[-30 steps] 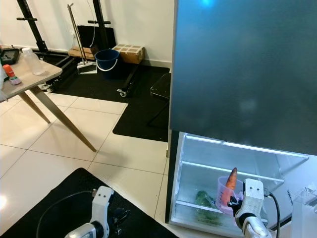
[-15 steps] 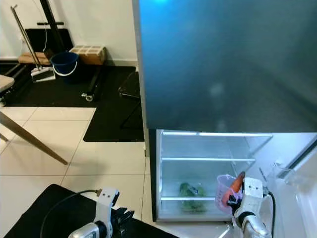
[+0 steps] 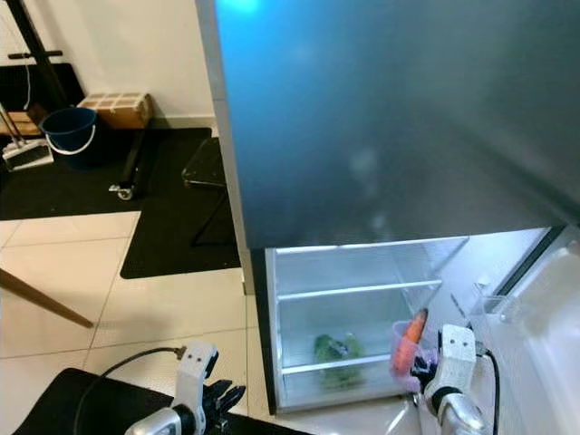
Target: Restocking fridge
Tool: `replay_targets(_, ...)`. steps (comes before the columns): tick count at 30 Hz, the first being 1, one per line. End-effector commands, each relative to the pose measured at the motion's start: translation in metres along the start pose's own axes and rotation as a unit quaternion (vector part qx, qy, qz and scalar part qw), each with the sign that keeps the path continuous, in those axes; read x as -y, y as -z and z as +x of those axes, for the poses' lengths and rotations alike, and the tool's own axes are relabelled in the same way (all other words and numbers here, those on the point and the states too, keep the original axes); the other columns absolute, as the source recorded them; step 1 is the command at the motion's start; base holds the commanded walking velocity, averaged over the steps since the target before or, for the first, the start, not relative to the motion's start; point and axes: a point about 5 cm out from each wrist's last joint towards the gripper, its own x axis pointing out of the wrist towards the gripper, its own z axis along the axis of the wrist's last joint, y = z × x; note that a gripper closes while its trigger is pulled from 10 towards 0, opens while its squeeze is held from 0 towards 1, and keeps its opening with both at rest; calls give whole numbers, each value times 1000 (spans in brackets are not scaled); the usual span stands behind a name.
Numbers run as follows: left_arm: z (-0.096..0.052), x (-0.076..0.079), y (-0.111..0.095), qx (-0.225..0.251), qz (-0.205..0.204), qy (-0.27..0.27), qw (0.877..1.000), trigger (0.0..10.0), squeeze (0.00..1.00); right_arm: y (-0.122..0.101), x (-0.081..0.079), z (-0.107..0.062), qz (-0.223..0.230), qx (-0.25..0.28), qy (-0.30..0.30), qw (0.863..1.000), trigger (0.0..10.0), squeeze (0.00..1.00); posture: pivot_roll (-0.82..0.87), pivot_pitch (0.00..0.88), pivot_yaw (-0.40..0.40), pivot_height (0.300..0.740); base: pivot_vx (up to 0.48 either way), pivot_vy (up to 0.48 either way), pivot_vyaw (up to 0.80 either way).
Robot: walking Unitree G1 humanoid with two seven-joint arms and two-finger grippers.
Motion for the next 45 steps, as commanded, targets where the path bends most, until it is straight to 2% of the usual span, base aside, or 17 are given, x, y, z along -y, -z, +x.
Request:
replay_targets(1,0,4,5,-9,2,8,1000,10000,0,-3,2,1,-3,6,2,1000,10000,0,51,0,-9,740,0,0,0)
replay_targets(10,0,5,6,-12,3,9,1000,10000,0,-2,-1,1,-5,5,-5,1000,10000,0,50,0,-10,740,0,0,0)
replay_targets(22,0,6,9,-17,4,11,1000,10000,0,-2,3,0,-1,5,4,1000,10000,0,51,0,-12,740,0,0,-788)
replay_targets(29,0,7,9,-18,5,13,1000,10000,0,-4,2,0,-3,9,3,1000,10000,0,50,0,-11,740,0,0,-58)
replay_targets(45,3,11,8,-16,7,21,1000,10000,0,1,-15,2,-7,6,-50,999,10000,0,49,0,-14,740,0,0,0)
